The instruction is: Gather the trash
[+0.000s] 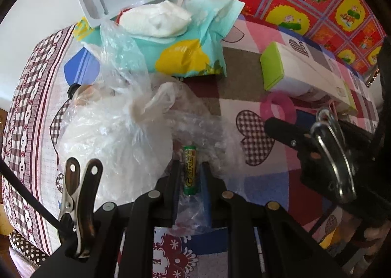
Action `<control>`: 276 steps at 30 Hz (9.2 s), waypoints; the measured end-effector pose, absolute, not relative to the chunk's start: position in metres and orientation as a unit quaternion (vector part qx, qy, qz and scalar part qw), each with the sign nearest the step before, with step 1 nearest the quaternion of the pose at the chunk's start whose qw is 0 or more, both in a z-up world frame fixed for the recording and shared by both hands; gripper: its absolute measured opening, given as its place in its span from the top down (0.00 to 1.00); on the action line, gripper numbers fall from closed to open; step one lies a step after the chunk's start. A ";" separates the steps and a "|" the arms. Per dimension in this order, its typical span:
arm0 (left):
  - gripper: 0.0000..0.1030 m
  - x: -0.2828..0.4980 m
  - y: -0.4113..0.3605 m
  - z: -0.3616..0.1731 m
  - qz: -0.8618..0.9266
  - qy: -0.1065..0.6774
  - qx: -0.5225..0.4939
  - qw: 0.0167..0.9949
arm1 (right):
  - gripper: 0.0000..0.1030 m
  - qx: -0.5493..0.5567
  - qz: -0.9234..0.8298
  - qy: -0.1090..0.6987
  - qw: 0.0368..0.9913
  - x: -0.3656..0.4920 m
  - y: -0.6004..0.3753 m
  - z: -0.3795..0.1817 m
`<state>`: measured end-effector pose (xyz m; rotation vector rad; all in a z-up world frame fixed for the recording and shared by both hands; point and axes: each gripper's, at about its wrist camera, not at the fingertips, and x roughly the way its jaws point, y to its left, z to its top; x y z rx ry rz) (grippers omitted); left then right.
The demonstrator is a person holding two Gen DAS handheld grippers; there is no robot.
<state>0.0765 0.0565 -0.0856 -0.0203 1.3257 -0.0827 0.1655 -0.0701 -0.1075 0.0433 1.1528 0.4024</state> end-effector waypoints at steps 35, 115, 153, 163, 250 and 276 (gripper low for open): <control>0.90 0.028 0.114 -0.013 -0.006 0.547 -0.072 0.834 | 0.58 0.006 0.206 0.507 0.837 0.147 -0.062 -0.086; 0.90 -0.025 0.256 0.032 0.015 0.496 -0.100 0.862 | 0.58 0.019 0.273 0.451 0.849 0.053 0.065 -0.012; 0.90 -0.017 0.375 0.015 0.087 0.496 -0.135 0.853 | 0.58 -0.019 0.317 0.457 0.831 0.085 0.165 -0.007; 0.90 -0.016 0.444 -0.011 0.127 0.510 -0.155 0.837 | 0.58 -0.030 0.331 0.462 0.822 0.089 0.213 -0.011; 0.76 -0.042 0.617 -0.077 0.220 0.526 -0.249 0.783 | 0.58 -0.115 0.393 0.524 0.747 0.148 0.490 -0.086; 0.76 -0.037 0.608 -0.067 0.202 0.523 -0.234 0.794 | 0.40 -0.063 0.388 0.521 0.758 0.125 0.468 -0.069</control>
